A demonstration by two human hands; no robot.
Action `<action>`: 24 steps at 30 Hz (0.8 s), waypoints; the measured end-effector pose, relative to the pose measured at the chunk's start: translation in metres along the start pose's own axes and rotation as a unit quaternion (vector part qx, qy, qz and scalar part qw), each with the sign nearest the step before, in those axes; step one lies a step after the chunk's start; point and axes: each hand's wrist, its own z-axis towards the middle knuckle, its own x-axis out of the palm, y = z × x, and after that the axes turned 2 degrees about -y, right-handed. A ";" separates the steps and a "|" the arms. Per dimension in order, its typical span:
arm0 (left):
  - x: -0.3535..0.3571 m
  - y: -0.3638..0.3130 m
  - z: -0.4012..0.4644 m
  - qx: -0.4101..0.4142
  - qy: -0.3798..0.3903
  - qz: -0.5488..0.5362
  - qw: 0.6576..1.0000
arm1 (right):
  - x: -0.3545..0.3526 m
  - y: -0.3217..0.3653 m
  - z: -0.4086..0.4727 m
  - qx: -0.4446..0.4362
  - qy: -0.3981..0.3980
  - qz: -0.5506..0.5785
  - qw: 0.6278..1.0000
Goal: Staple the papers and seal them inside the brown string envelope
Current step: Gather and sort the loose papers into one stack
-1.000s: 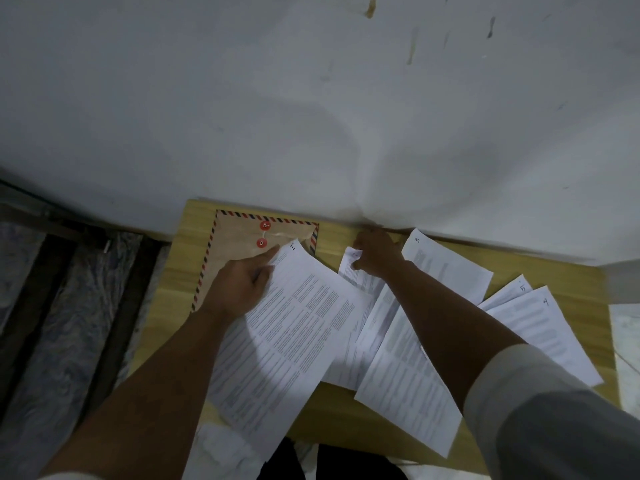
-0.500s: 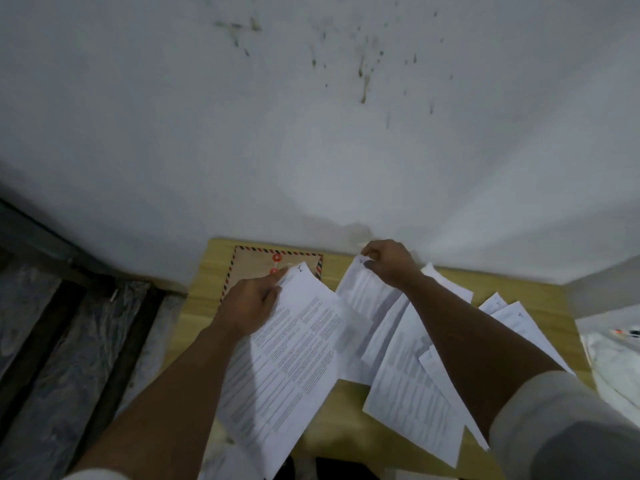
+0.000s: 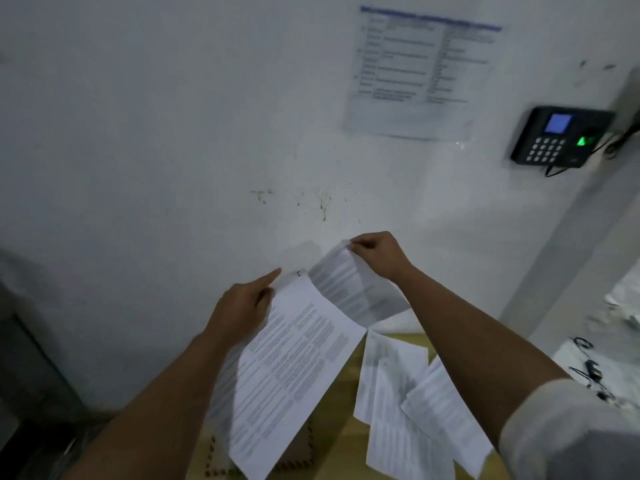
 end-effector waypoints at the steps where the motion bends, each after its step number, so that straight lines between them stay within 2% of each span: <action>1: -0.009 -0.006 0.005 0.002 -0.008 -0.015 1.000 | -0.006 0.013 -0.001 -0.001 -0.003 0.020 1.000; 7: -0.047 -0.037 0.027 0.036 0.000 -0.052 0.998 | -0.022 0.073 -0.013 0.006 0.020 0.104 0.994; 15: -0.054 -0.057 0.034 0.025 -0.066 -0.062 0.996 | -0.012 0.104 -0.028 0.064 0.106 0.203 0.971; 19: -0.053 -0.056 0.035 0.026 -0.082 -0.048 0.995 | -0.011 0.112 -0.032 0.077 0.125 0.216 0.965; 24: -0.057 -0.057 0.036 0.025 -0.102 0.030 0.994 | -0.012 0.119 -0.037 0.077 0.145 0.223 0.961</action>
